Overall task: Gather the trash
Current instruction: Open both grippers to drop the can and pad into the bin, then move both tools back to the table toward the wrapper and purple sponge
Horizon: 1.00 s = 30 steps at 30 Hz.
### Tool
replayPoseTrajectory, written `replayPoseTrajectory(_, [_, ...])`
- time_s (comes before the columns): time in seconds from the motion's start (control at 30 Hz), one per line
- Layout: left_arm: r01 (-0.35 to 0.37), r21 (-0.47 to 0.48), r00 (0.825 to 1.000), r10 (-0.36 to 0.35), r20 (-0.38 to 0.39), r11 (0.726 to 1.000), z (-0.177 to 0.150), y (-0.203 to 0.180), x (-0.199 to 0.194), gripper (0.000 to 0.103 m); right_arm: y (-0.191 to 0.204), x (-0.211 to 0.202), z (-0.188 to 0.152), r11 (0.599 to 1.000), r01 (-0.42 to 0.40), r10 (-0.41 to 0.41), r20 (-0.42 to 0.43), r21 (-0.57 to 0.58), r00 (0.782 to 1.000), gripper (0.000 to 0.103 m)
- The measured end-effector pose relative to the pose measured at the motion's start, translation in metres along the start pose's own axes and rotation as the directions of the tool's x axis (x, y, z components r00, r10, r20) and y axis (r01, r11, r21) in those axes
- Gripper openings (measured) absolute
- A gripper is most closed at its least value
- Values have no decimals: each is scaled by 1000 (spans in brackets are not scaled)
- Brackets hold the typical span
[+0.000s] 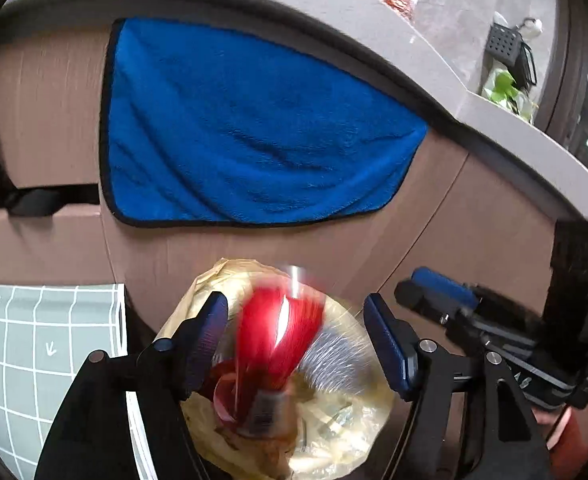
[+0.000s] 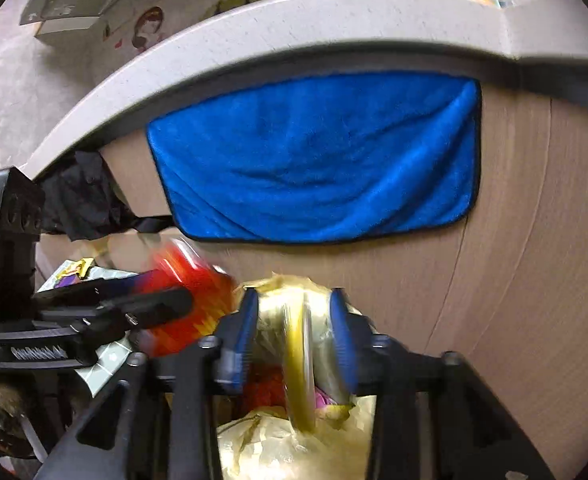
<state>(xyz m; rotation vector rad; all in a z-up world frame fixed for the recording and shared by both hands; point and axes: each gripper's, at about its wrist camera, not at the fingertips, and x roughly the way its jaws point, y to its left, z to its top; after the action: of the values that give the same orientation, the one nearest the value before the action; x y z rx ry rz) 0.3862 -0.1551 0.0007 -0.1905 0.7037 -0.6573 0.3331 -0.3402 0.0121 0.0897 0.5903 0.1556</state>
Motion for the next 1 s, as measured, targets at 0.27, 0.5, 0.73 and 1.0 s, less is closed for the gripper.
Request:
replayPoseTrajectory(0.27, [-90, -47, 995, 92, 25, 995, 3, 36, -33, 71, 0, 8, -9, 999, 21, -19, -44, 49, 999, 36])
replayPoseTrajectory(0.5, [-216, -100, 974, 221, 48, 971, -21, 94, -88, 71, 38, 4, -5, 1000, -9, 9, -23, 6, 1000, 36])
replayPoseTrajectory(0.73, [-381, -220, 914, 401, 53, 898, -50, 184, -161, 71, 109, 7, 0, 991, -128, 128, 0, -50, 992, 36])
replayPoseTrajectory(1.0, [-378, -404, 890, 447, 90, 833, -78, 308, -227, 71, 196, 30, -12, 971, -210, 204, -56, -114, 977, 36])
